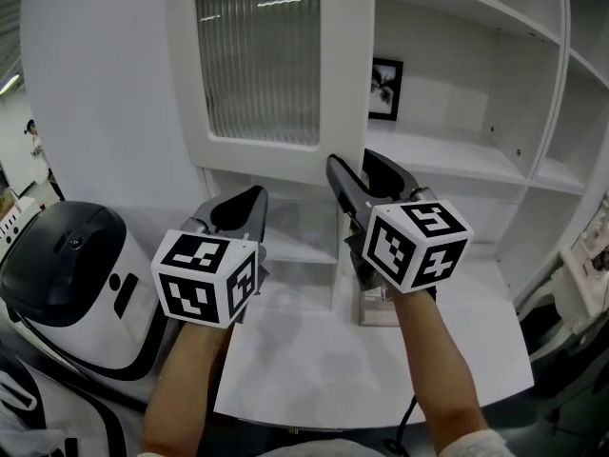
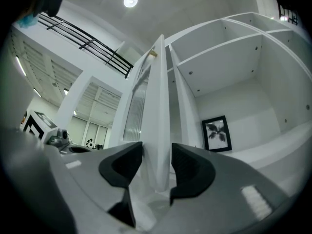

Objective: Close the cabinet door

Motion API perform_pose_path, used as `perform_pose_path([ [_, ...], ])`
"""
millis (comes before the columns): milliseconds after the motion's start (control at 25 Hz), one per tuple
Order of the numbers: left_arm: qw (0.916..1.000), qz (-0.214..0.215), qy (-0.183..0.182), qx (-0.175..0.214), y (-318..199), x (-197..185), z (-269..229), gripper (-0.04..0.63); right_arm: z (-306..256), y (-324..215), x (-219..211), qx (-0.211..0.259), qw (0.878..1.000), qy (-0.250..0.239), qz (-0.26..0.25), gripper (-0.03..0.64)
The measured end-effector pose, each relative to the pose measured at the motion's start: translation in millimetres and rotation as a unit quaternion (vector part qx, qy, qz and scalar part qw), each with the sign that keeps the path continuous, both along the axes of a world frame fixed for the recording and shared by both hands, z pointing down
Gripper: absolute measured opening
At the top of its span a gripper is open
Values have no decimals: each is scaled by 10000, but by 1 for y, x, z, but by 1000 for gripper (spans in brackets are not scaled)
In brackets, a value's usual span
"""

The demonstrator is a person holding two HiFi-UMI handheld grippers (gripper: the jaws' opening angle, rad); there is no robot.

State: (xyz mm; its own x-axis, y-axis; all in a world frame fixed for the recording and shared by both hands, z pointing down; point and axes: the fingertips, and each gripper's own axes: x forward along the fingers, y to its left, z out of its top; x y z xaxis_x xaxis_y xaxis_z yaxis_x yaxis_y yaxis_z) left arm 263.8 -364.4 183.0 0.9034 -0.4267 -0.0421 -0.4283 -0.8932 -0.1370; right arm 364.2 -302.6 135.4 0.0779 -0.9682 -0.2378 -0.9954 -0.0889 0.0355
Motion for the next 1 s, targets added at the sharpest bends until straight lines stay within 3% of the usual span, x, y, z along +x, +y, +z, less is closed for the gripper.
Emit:
perform_pose_path([
  [1000, 10000, 7, 60, 6, -22, 22, 0, -6, -1, -27, 36, -1, 9994, 42, 340, 212],
])
